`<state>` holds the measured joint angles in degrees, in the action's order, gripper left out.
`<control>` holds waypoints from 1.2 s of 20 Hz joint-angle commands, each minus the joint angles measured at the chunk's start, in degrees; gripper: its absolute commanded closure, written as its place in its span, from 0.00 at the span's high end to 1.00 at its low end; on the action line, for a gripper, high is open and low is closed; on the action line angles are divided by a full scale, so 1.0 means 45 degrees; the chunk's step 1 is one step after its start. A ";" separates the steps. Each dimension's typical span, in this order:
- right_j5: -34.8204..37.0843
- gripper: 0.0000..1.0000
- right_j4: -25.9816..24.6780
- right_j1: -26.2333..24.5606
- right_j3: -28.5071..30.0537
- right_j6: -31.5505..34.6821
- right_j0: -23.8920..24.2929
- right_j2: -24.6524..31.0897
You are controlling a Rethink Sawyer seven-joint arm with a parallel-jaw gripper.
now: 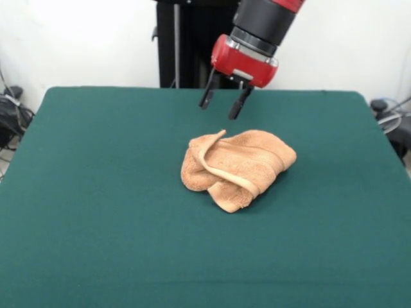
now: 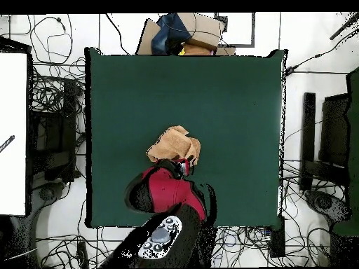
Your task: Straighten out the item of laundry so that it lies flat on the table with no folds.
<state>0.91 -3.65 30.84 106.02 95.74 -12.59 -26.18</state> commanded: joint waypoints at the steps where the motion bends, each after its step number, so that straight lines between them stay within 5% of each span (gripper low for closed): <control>1: -0.0650 1.00 -0.0487 -0.0506 0.0567 0.1895 0.0416 0.1781; 24: -0.0783 1.00 -0.0817 -0.1178 0.0687 0.1972 0.0901 0.2487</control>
<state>0.69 -5.26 27.31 106.00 95.74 -9.55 -22.66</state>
